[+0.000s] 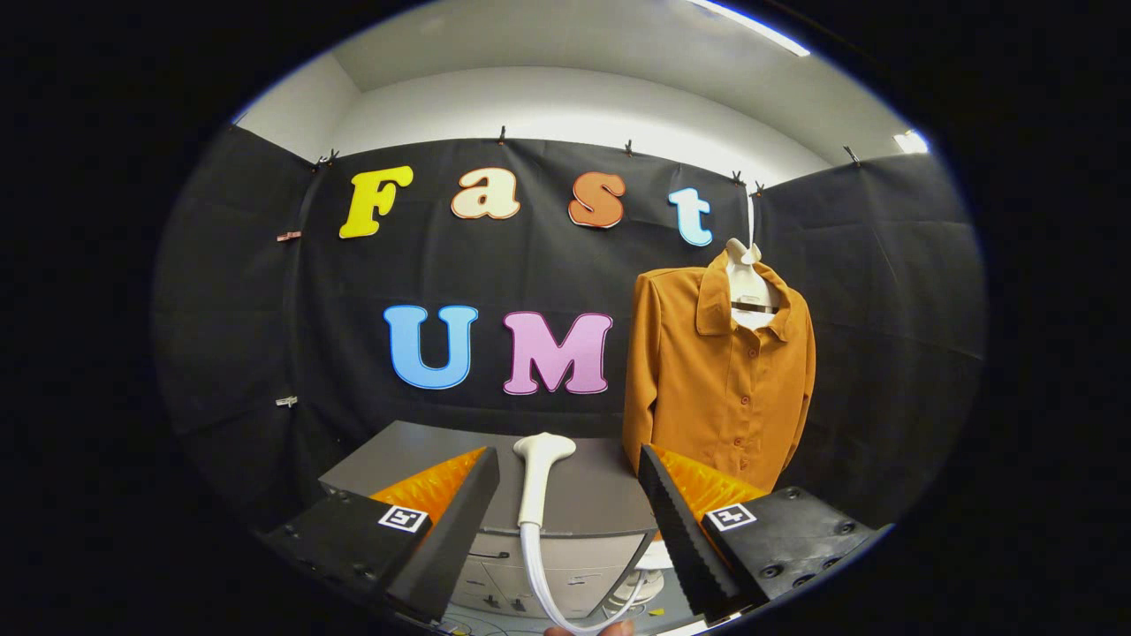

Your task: Iron the clothes twice with a garment steamer, once on the left side and once on the right side.

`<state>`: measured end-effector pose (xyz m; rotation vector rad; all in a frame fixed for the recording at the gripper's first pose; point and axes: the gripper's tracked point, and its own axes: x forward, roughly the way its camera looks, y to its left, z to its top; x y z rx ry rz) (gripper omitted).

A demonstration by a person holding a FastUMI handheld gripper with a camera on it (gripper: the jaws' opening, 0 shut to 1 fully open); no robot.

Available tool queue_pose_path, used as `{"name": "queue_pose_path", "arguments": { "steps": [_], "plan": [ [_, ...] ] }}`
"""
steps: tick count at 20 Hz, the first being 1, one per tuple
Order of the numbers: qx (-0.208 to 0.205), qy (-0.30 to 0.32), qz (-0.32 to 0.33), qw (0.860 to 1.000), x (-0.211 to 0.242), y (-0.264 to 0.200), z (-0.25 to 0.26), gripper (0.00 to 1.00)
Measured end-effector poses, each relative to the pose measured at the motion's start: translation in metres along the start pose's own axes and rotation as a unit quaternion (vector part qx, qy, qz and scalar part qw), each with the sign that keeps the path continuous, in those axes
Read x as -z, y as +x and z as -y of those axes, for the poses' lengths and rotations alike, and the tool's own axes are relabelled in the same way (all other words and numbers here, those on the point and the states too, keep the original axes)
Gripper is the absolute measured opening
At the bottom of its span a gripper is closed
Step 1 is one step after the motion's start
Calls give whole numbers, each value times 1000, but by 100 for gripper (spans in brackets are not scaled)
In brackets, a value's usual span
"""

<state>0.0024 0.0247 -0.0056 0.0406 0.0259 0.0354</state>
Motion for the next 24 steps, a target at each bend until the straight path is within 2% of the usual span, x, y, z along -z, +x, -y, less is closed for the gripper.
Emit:
{"name": "queue_pose_path", "arguments": {
  "steps": [8,15,18,20,24],
  "plan": [
    [13,-2,-33,999,19,10,-2,98],
    [-2,6,-83,997,55,31,-19,98],
    [-11,13,-107,994,65,49,-29,98],
    [-9,-5,-122,993,71,66,-31,98],
    [-5,-11,-171,985,105,102,-35,98]
  ]
}}
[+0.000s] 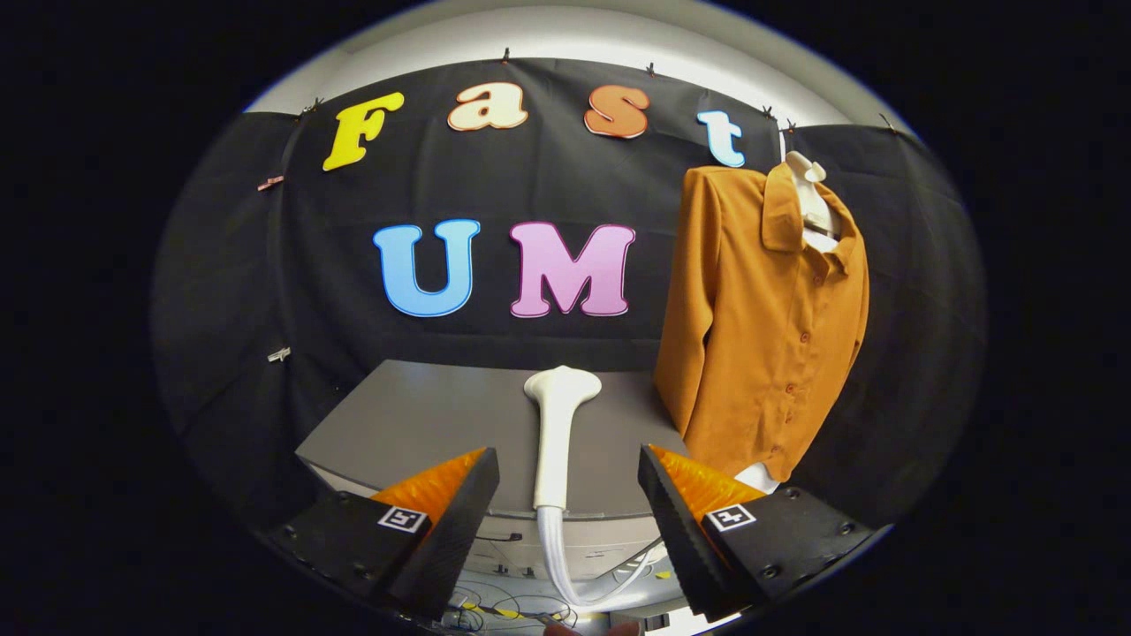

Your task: Iron the clothes twice with a garment steamer, once on the left side and once on the right side.

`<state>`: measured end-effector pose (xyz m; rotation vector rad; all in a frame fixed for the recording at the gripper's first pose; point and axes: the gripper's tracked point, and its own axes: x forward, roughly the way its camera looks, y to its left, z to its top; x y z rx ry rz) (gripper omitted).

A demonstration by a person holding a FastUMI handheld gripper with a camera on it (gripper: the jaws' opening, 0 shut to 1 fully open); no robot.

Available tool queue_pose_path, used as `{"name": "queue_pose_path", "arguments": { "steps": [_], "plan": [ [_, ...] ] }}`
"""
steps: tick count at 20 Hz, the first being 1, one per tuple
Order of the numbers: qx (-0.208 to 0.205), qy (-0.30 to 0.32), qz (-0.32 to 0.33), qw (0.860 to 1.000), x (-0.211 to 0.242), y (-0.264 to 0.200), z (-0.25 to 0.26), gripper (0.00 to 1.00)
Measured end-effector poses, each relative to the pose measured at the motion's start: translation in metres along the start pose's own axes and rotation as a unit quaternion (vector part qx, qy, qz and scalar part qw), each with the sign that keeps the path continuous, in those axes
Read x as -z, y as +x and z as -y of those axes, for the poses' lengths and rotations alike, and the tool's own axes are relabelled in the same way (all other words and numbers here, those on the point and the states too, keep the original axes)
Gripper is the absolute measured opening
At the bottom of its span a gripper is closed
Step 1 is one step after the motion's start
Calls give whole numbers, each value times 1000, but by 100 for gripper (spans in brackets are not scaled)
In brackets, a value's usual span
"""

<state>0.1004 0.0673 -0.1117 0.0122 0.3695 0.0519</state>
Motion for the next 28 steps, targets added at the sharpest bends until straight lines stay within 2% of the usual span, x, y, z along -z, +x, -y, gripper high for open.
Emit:
{"name": "queue_pose_path", "arguments": {
  "steps": [10,12,13,14,15,17,19,23,28],
  "plan": [
    [9,19,-156,987,89,113,-6,98],
    [16,20,-172,985,102,118,-6,86],
    [12,28,-168,985,100,117,-8,78],
    [1,35,-162,986,99,123,-13,74],
    [-3,33,-164,986,100,117,-17,56],
    [-6,22,-143,989,99,123,-16,41],
    [-15,44,-127,991,98,120,-17,26],
    [-25,68,-82,994,84,101,-13,26],
    [-44,61,35,997,32,39,-2,26]
  ]
}}
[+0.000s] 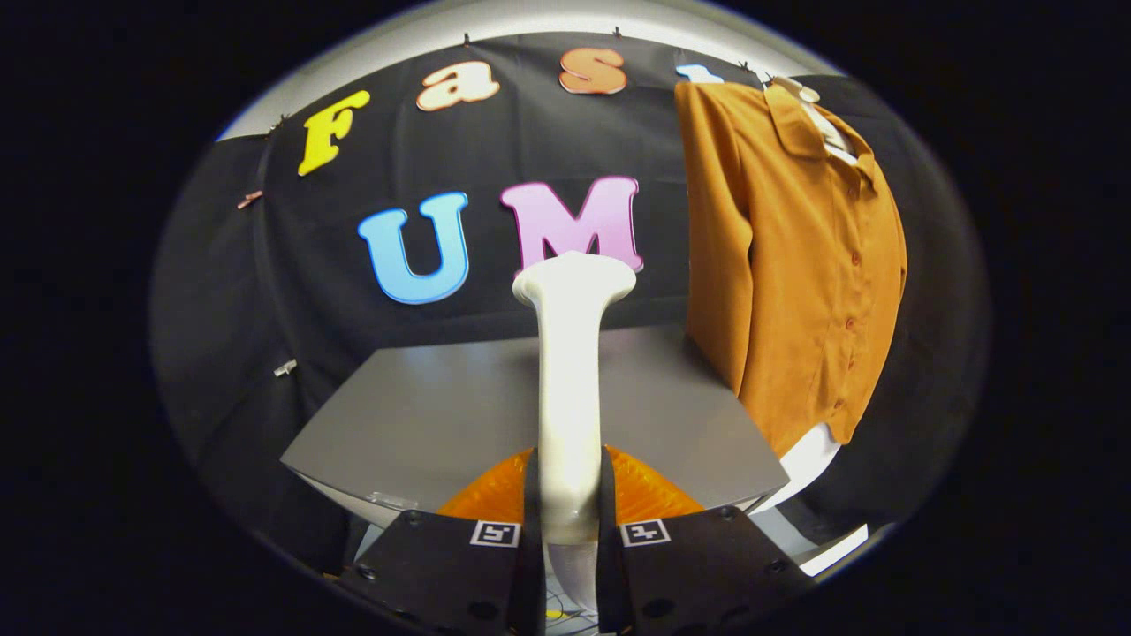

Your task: Iron the clothes twice with a garment steamer, once on the left side and once on the right side.

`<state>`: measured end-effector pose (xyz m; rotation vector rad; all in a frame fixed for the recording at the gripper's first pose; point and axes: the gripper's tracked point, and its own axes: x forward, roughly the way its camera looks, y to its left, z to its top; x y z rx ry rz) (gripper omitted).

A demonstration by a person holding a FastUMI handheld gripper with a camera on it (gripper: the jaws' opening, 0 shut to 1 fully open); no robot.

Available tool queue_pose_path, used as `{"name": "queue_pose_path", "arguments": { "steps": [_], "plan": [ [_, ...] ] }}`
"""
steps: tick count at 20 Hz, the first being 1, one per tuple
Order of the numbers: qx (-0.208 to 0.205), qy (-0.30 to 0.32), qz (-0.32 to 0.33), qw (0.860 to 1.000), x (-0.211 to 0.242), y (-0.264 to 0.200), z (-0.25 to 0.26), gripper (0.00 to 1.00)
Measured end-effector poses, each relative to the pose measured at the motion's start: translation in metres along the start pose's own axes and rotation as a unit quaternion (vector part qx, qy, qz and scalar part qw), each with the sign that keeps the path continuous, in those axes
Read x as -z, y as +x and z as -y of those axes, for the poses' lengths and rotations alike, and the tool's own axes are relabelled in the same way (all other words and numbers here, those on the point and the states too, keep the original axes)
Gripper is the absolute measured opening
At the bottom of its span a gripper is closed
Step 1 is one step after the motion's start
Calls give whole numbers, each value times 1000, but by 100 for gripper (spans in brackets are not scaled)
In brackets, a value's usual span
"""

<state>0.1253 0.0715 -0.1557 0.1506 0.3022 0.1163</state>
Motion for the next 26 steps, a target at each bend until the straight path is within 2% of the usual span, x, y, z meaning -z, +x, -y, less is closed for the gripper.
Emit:
{"name": "queue_pose_path", "arguments": {
  "steps": [6,9,13,16,19,26],
  "plan": [
    [-27,-12,136,990,-77,-85,26,26],
    [-17,-17,190,981,-109,-112,63,26],
    [4,-10,236,972,-139,-124,127,26],
    [9,0,251,968,-143,-112,171,26],
    [13,-8,239,971,-135,-82,207,26],
    [25,-6,199,980,-102,-17,248,26]
  ]
}}
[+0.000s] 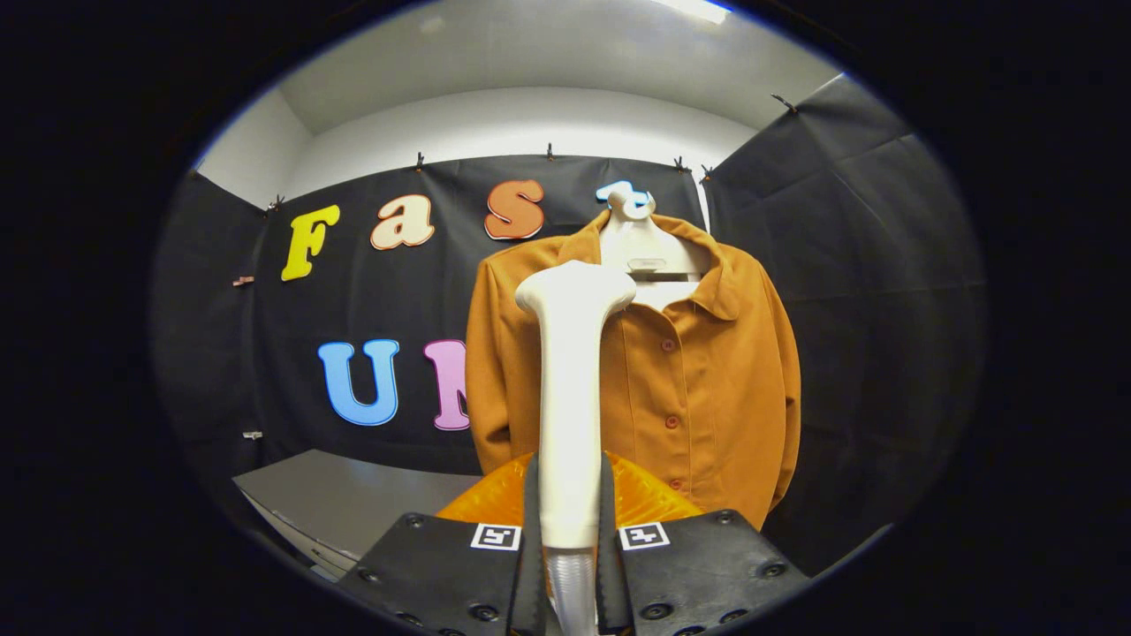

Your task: Iron the clothes twice with a garment steamer, once on the left side and once on the right side.

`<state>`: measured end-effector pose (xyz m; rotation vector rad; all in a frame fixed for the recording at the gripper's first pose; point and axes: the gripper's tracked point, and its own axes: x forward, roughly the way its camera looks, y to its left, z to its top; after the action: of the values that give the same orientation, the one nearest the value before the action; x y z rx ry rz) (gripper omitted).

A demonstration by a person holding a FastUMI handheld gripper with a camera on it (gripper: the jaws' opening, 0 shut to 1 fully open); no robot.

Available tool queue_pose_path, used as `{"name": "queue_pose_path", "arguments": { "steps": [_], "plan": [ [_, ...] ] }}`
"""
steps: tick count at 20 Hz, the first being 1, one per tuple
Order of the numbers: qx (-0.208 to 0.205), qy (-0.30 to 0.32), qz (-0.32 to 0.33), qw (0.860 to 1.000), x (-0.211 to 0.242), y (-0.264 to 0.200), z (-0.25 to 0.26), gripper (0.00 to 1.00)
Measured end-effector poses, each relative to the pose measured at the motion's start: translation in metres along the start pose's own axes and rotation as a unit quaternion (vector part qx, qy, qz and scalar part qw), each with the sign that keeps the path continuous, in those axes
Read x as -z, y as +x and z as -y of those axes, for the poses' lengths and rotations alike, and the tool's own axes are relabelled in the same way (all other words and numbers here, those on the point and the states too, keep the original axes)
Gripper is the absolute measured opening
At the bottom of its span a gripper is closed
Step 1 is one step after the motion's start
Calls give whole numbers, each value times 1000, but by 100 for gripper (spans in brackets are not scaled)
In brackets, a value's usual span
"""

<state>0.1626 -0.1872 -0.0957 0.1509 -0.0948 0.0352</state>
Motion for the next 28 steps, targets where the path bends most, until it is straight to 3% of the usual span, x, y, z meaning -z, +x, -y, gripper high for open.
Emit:
{"name": "queue_pose_path", "arguments": {
  "steps": [18,28],
  "plan": [
    [-4,9,-107,994,149,-29,20,26],
    [16,13,-229,973,261,-75,36,26]
  ]
}}
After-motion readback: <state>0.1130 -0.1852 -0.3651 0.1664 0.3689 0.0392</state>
